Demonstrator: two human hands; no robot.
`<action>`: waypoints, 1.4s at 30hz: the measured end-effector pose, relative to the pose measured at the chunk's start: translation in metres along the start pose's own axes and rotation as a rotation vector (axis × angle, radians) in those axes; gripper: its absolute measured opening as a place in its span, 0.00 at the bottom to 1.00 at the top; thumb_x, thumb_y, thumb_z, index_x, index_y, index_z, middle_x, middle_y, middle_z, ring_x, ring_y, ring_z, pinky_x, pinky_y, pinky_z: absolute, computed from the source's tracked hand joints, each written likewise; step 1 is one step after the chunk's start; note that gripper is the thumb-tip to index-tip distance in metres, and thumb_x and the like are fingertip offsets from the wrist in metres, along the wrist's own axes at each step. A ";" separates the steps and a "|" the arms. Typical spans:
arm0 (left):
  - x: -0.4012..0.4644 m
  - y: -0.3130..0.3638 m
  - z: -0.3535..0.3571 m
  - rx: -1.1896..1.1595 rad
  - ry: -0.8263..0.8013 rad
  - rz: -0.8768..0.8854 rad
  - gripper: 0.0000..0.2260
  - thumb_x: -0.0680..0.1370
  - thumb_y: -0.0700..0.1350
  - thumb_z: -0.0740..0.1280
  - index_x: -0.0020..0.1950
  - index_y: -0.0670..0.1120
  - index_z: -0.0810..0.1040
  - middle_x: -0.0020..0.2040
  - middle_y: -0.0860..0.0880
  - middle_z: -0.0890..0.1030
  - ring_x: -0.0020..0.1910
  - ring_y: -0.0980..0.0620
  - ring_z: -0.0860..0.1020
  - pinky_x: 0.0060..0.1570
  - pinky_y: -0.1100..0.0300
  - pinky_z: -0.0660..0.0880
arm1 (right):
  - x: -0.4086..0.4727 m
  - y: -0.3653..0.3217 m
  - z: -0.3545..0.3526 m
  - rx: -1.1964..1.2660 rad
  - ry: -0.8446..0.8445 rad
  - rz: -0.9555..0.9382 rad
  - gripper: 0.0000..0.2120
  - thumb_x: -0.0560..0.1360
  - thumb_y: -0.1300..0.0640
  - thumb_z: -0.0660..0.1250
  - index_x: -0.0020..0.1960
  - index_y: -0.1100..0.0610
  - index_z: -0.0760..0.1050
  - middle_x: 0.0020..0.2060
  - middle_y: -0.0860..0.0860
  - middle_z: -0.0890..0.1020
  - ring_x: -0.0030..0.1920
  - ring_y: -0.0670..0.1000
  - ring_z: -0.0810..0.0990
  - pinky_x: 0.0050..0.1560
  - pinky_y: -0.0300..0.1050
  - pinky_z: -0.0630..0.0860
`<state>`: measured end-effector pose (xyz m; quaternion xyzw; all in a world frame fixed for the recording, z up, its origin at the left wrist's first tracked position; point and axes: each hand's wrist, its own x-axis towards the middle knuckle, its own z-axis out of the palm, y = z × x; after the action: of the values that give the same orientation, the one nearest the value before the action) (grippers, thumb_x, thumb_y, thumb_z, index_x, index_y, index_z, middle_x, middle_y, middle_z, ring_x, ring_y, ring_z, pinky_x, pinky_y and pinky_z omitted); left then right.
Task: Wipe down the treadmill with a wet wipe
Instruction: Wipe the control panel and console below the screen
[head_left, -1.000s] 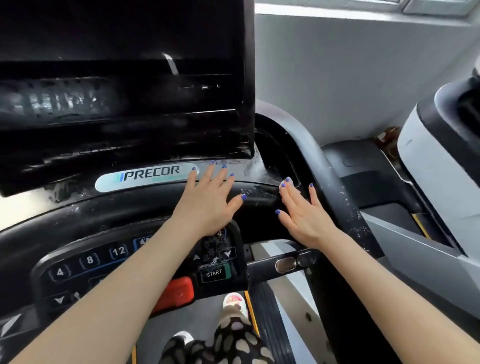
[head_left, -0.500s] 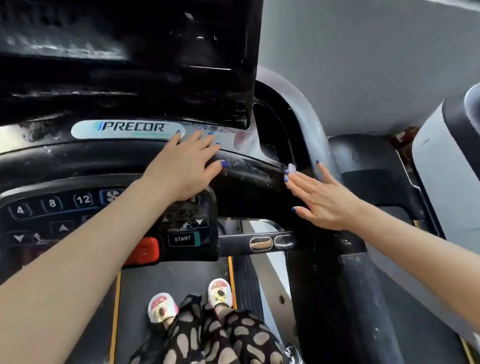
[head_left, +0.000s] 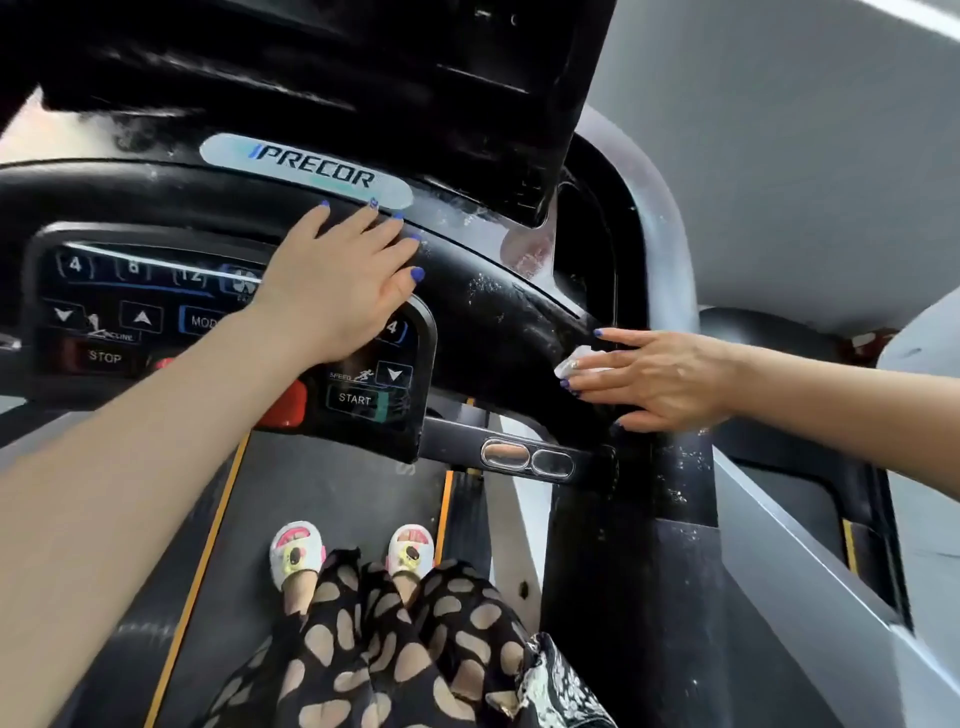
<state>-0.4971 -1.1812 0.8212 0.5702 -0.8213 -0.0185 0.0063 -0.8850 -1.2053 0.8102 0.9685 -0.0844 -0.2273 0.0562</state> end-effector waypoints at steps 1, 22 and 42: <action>-0.001 0.002 0.000 -0.004 0.009 -0.012 0.27 0.84 0.56 0.43 0.77 0.47 0.68 0.78 0.46 0.67 0.78 0.45 0.62 0.74 0.39 0.57 | 0.003 -0.001 0.002 -0.021 -0.003 -0.032 0.27 0.80 0.43 0.52 0.69 0.54 0.77 0.73 0.48 0.74 0.76 0.49 0.66 0.77 0.57 0.50; -0.005 0.005 0.002 -0.004 0.092 -0.037 0.28 0.82 0.55 0.44 0.74 0.47 0.73 0.73 0.45 0.75 0.74 0.42 0.70 0.72 0.39 0.62 | 0.081 -0.007 -0.006 -0.148 0.041 -0.270 0.25 0.78 0.52 0.51 0.66 0.52 0.81 0.68 0.43 0.78 0.74 0.44 0.68 0.78 0.58 0.48; -0.005 0.006 0.003 -0.024 0.062 -0.060 0.30 0.82 0.57 0.41 0.76 0.50 0.70 0.76 0.46 0.71 0.76 0.45 0.67 0.75 0.41 0.58 | 0.046 -0.019 0.004 0.019 0.112 0.298 0.31 0.80 0.41 0.53 0.81 0.50 0.58 0.81 0.45 0.54 0.81 0.46 0.48 0.79 0.60 0.41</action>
<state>-0.5007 -1.1746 0.8186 0.5950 -0.8028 -0.0108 0.0381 -0.8439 -1.1956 0.7837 0.9570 -0.2259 -0.1611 0.0847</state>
